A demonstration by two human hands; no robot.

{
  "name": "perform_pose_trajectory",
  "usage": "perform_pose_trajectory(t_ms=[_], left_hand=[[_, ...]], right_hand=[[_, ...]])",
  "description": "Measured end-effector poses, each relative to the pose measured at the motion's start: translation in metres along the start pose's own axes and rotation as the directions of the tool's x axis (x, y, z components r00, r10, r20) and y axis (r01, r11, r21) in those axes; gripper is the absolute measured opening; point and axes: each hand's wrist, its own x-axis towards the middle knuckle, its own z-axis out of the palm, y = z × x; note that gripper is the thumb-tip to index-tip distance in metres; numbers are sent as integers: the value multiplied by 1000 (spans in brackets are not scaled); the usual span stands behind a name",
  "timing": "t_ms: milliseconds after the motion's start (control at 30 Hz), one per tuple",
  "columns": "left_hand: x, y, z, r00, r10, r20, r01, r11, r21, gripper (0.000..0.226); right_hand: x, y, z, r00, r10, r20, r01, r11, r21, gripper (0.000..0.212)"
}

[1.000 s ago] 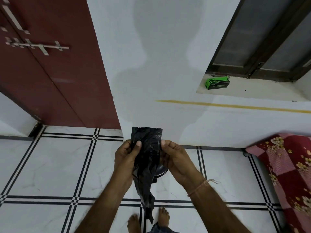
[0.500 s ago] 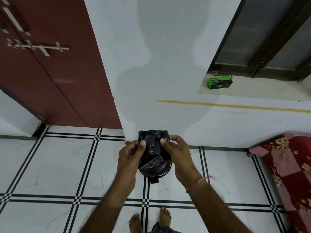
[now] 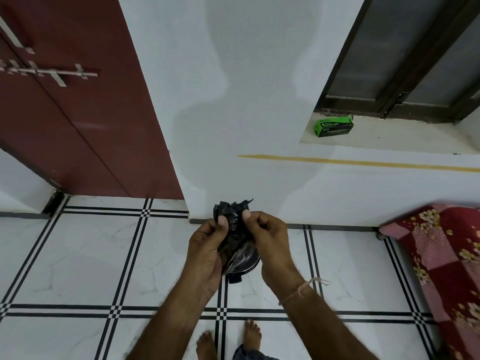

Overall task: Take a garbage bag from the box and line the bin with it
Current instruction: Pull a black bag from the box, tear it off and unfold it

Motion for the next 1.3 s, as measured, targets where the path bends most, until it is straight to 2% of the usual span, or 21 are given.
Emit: perform_pose_trajectory(t_ms=[100, 167, 233, 300, 433, 533, 567, 600, 667, 733, 800, 867, 933, 967, 1000, 1033, 1100, 1133, 1300], left_hand=[[2, 3, -4, 999, 34, -15, -34, 999, 4, 23], [4, 5, -12, 996, 76, -45, -75, 996, 39, 30], [6, 2, -22, 994, 102, -36, -98, 988, 118, 38], [3, 0, -32, 993, 115, 20, -117, 970, 215, 34], [-7, 3, -49, 974, 77, 214, -153, 918, 365, 37], [-5, 17, -45, 982, 68, 175, -138, 892, 430, 84], [-1, 21, -38, 982, 35, 187, -122, 870, 478, 90], [2, 25, -29, 978, -18, 210, -97, 845, 525, 82], [7, 30, -12, 963, -107, 246, -64, 799, 598, 43], [7, 31, -1, 942, -115, 316, -96, 808, 581, 27], [5, 26, 2, 941, -114, 319, -57, 875, 481, 22], [5, 20, 5, 970, -69, 233, -24, 927, 375, 25], [6, 14, 9, 993, -18, 118, -19, 953, 301, 29], [7, 12, 11, 997, -4, 77, -18, 961, 277, 31], [6, 12, 14, 999, -1, 44, -10, 968, 250, 31], [6, 11, 16, 1000, -8, 27, 2, 975, 220, 30], [5, 10, 19, 999, -38, 31, 32, 984, 177, 29], [6, 7, 20, 998, -40, 38, 33, 985, 172, 32], [7, -3, 17, 999, -3, 47, -4, 987, 158, 41]], right_hand=[[7, -6, -8, 988, 112, -104, -104, 991, 82, 29], [18, -5, -16, 962, 225, -156, -191, 960, 205, 28], [28, -5, -21, 932, 301, -203, -245, 935, 257, 28], [35, -3, -21, 919, 314, -238, -246, 929, 276, 31], [47, -2, -19, 954, 163, -253, -135, 983, 127, 45], [50, -3, -20, 993, 31, -115, -32, 999, -7, 41], [51, -3, -20, 998, 5, -66, -8, 999, -46, 41], [53, -4, -19, 1000, -11, -16, 10, 997, -74, 41], [55, -8, -17, 998, -20, 68, 25, 996, -85, 38], [58, -12, -16, 993, -9, 116, 18, 997, -78, 37], [63, -17, -15, 989, 32, 142, -18, 994, -104, 35], [67, -14, -15, 995, 1, 101, 25, 967, -255, 28], [58, -12, -20, 980, -194, -54, 137, 839, -526, 24], [48, -13, -24, 952, -288, -109, 184, 816, -548, 25], [34, -16, -25, 951, -297, -89, 221, 851, -476, 23], [22, -18, -25, 976, -217, 9, 207, 919, -335, 22], [6, -12, -27, 971, -16, 238, 46, 992, -118, 26], [5, -7, -28, 965, 22, 260, -4, 998, -68, 28], [15, 2, -37, 987, 57, 150, -57, 998, 0, 34]])
